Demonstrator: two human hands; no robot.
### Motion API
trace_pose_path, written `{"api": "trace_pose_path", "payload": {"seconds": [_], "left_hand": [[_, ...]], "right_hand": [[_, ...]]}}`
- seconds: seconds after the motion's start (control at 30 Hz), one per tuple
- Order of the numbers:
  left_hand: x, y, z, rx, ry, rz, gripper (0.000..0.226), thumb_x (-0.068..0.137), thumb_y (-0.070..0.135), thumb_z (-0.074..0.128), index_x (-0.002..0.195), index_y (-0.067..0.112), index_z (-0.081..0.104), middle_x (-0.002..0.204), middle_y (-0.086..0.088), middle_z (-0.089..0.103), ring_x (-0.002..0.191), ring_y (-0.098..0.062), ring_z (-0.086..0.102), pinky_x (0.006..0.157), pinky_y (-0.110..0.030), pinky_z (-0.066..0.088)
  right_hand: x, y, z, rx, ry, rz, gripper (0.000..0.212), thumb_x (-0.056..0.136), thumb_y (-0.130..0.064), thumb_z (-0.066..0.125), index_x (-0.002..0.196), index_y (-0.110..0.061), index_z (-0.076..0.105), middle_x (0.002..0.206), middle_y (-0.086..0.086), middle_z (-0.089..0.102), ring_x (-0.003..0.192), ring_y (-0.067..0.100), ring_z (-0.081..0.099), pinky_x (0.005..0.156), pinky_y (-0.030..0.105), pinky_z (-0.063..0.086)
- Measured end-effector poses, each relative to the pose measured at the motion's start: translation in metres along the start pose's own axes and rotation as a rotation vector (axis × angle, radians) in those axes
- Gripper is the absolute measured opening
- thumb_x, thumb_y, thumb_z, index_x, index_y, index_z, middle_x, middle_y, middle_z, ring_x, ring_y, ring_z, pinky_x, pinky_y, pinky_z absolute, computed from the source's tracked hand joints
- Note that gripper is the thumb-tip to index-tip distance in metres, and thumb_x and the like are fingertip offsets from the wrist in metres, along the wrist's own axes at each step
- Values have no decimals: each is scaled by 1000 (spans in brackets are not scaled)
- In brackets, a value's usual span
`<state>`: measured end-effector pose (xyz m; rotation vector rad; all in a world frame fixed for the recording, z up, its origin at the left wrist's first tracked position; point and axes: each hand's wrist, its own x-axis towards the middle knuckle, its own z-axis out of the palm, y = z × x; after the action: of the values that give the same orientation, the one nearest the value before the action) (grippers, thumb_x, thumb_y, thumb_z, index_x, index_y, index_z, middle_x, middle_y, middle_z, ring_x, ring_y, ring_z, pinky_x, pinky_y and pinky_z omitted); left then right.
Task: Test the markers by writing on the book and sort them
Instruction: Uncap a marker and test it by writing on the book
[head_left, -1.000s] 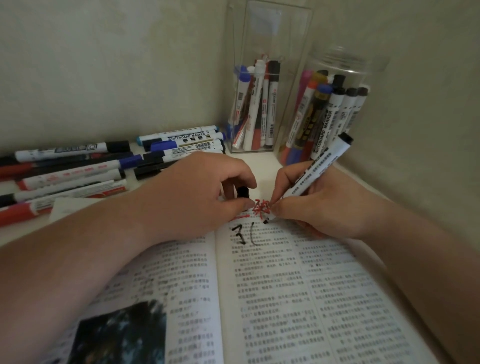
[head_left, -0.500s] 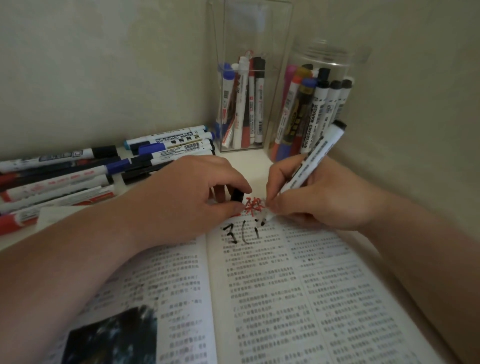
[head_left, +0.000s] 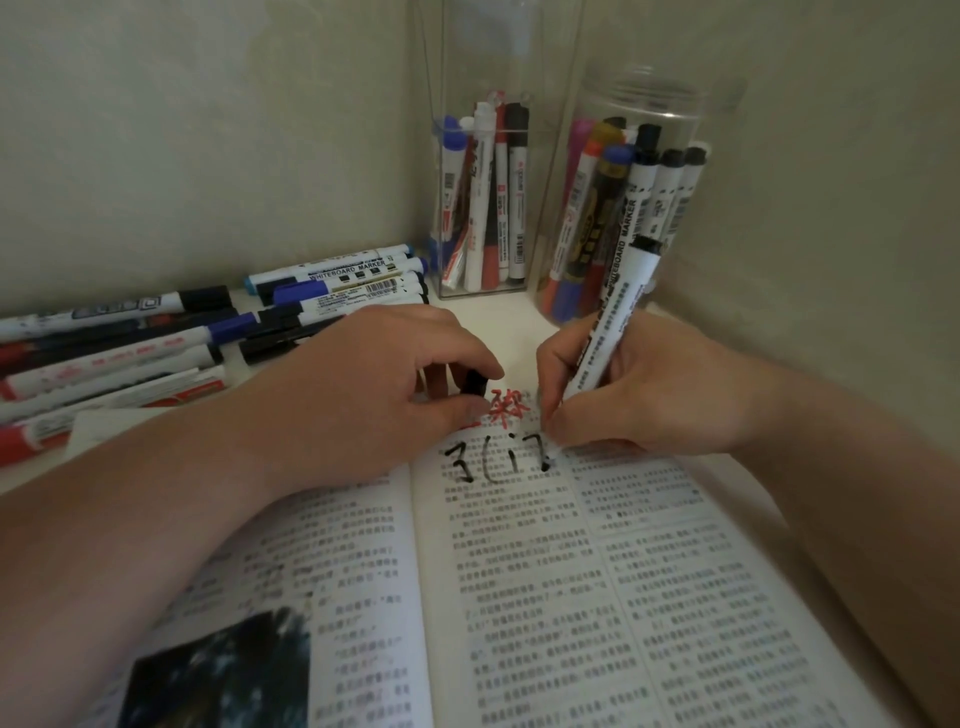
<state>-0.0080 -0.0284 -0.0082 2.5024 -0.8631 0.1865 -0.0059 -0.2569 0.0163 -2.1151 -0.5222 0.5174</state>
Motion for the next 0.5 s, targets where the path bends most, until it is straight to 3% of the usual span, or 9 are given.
{"api": "trace_pose_path", "payload": {"seconds": [0.17, 0.37, 0.5], "left_hand": [[-1, 1, 0, -14, -1, -8, 22, 86, 42, 67, 107, 40, 71, 91, 25, 62, 93, 9, 56, 80, -4, 39], [0, 3, -1, -12, -15, -31, 23, 87, 39, 69, 110, 40, 71, 92, 25, 62, 98, 8, 54, 82, -3, 38], [-1, 4, -2, -6, -23, -50, 26, 86, 41, 70, 112, 42, 68, 93, 30, 59, 99, 12, 52, 81, 1, 35]], "right_hand": [[3, 3, 1, 128, 70, -29, 14, 75, -7, 76, 73, 3, 66, 50, 6, 54, 41, 17, 45, 41, 21, 37], [0, 1, 2, 55, 52, -39, 11, 83, 4, 73, 76, 6, 66, 51, 5, 55, 40, 15, 47, 41, 21, 39], [0, 1, 3, 109, -11, -27, 11, 81, 2, 76, 76, 4, 68, 57, 13, 60, 43, 20, 48, 43, 24, 41]]}}
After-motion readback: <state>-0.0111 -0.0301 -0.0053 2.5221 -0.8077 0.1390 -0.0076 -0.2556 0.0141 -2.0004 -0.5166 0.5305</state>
